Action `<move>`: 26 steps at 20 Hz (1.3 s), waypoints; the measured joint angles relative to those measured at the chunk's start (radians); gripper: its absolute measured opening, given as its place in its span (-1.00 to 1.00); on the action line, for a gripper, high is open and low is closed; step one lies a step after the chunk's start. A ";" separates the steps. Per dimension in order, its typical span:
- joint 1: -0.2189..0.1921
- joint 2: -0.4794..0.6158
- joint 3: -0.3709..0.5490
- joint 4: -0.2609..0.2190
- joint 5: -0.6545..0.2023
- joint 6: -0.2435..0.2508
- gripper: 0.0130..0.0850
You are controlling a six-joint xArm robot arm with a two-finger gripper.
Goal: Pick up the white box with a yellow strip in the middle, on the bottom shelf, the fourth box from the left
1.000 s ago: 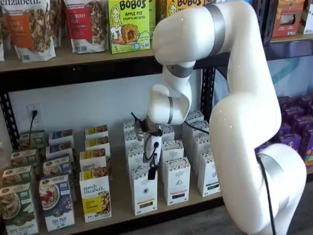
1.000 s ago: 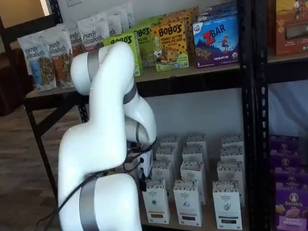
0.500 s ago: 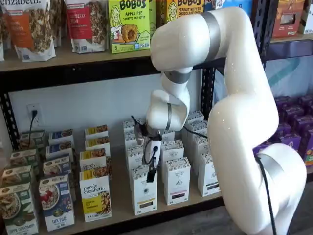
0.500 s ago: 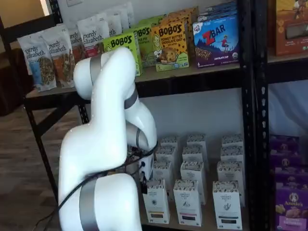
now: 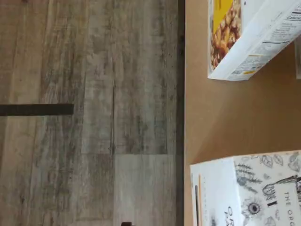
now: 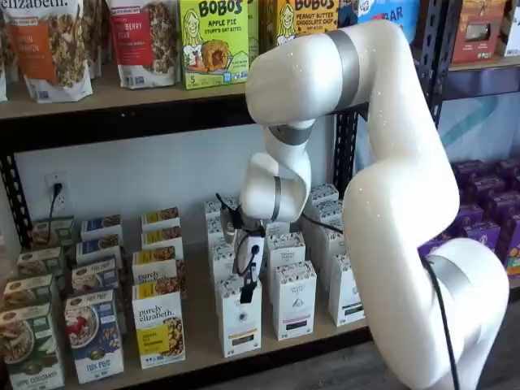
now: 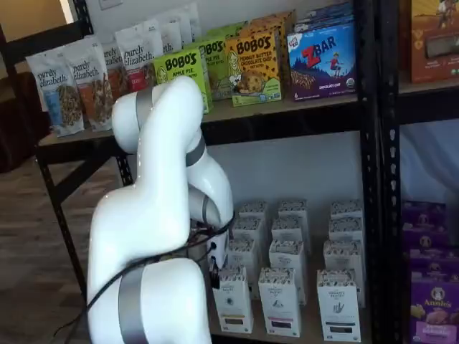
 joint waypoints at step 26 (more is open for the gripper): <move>-0.042 0.151 -0.186 -0.144 0.005 0.095 1.00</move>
